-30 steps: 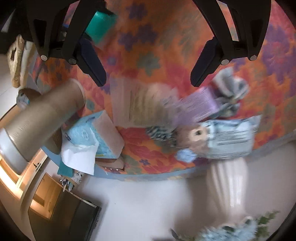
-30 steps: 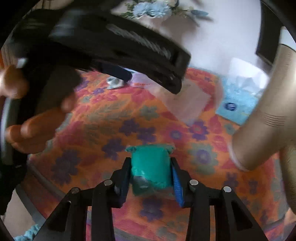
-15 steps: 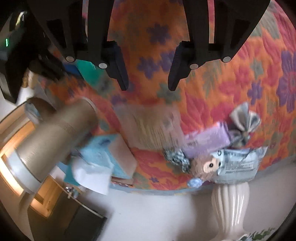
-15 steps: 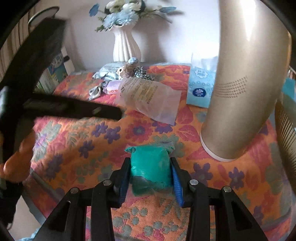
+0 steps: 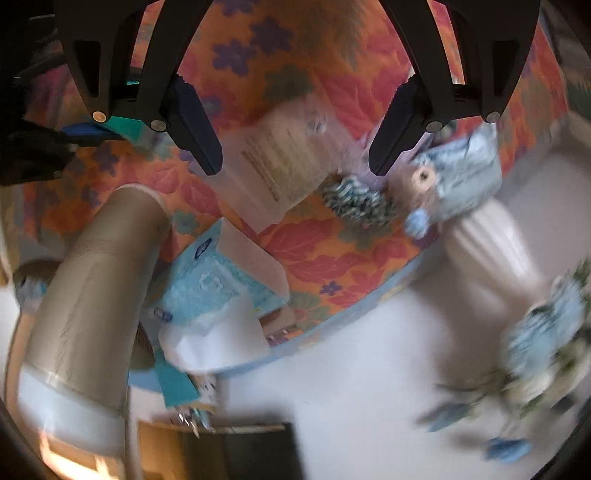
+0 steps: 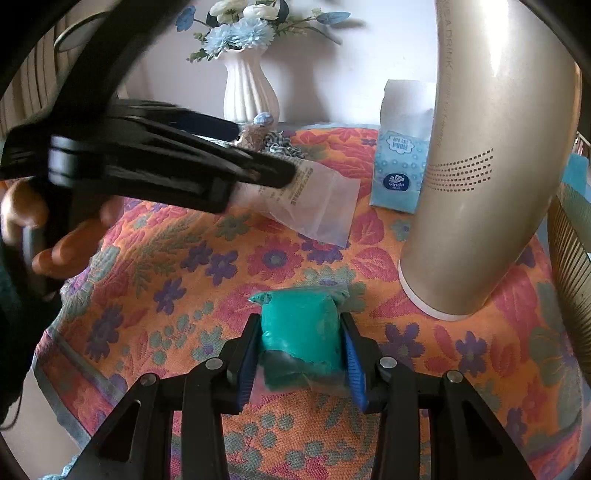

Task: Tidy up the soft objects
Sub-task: 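Grasp the green packet with the right tool while the left tool grasps the clear bag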

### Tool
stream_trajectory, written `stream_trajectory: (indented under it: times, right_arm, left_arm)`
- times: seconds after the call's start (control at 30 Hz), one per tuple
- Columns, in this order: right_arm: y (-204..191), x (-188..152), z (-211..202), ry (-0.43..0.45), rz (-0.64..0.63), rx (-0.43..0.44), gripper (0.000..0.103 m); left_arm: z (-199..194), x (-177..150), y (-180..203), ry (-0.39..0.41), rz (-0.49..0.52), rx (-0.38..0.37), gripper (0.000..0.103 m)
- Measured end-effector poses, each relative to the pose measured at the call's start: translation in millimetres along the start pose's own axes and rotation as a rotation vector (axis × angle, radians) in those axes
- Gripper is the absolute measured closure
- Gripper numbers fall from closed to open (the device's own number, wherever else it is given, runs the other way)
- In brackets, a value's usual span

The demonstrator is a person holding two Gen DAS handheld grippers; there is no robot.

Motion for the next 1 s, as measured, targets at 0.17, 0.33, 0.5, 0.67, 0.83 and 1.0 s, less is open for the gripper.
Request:
stream_trajectory:
  times: [0.17,0.33,0.5,0.67,0.83,1.0]
  right_arm:
    - [-0.8,0.8,0.5,-0.004,-0.011,0.002,0.058]
    - [-2.3,1.4,1.6,-0.006,-0.02,-0.001,0.057]
    - [-3.2,0.9,1.4,-0.002,-0.023,-0.006,0.057]
    - [0.0,1.4,1.4,0.007,-0.009,0.007,0.059]
    - [1.4,0.9,-1.0,0.013,-0.001,0.003,0.059]
    - [-8.5,3.2,-1.6,0.002,-0.003,-0.041,0.06]
  left_arm:
    - [32.6,-6.5,9.8,-0.074,0.105,0.007,0.022]
    - [27.5,-11.8,15.4,-0.036,0.107,-0.019,0.044]
    - [10.6,-13.2,17.9,-0.002,0.086,0.004,0.071]
    - [-14.9,-31.0,3.7,0.0,-0.043,-0.05,0.072]
    - [-35.7,-47.8,-12.1,-0.012,-0.135,-0.048,0.072]
    - [-59.2,-74.2,-32.8,-0.046,-0.246,0.015,0.072]
Point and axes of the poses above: each gripper's, at about its wrist camera, not at the fingertips, and z roughly the way its jaws point, y to its right, x to its top, the point moved 2 cm from there along z, roughly the way its jaws point, and after that the axes turned 4 degrees about x, right-handed, at the moved point
